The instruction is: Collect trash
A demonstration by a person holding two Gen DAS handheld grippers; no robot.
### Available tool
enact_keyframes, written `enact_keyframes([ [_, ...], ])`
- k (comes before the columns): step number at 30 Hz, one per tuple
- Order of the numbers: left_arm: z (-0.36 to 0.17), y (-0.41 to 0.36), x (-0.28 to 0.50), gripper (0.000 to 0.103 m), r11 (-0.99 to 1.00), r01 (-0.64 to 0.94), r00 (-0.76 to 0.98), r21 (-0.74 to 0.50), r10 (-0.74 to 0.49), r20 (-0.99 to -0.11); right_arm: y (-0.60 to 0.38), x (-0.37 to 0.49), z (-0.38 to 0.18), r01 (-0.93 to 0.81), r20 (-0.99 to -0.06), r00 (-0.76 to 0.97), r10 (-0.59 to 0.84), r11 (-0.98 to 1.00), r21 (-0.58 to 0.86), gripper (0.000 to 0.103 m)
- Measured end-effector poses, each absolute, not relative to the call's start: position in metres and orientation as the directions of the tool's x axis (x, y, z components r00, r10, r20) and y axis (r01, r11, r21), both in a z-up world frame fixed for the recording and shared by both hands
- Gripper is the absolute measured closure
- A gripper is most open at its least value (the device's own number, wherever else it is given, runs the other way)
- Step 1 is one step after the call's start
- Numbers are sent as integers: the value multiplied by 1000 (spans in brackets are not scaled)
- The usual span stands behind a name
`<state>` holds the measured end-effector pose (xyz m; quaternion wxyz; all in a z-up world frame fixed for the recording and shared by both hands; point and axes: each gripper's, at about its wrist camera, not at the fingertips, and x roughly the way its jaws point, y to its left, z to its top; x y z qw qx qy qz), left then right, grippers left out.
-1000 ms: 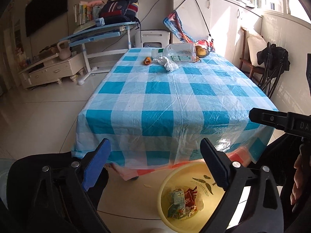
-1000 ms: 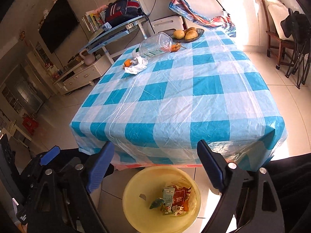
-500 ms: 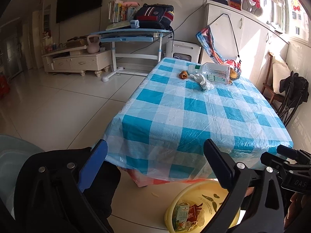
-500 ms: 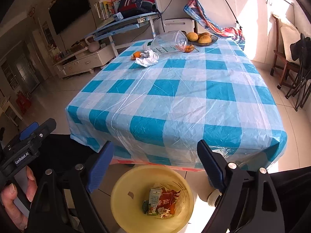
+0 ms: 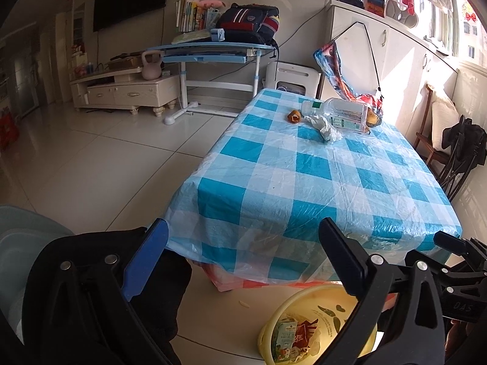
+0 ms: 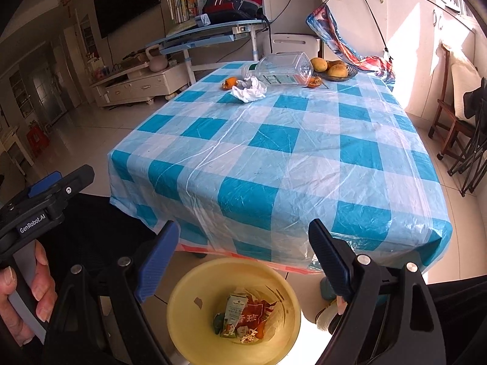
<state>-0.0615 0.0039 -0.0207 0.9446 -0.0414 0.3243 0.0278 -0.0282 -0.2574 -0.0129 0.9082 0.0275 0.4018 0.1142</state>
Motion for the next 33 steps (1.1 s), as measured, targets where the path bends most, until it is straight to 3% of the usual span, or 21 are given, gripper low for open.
enact_keyframes([
  [33,-22,6,-61,7,995,-82,785,-57,29,-618,-254,-28,-11,-194,-717,656,234,971,139,19],
])
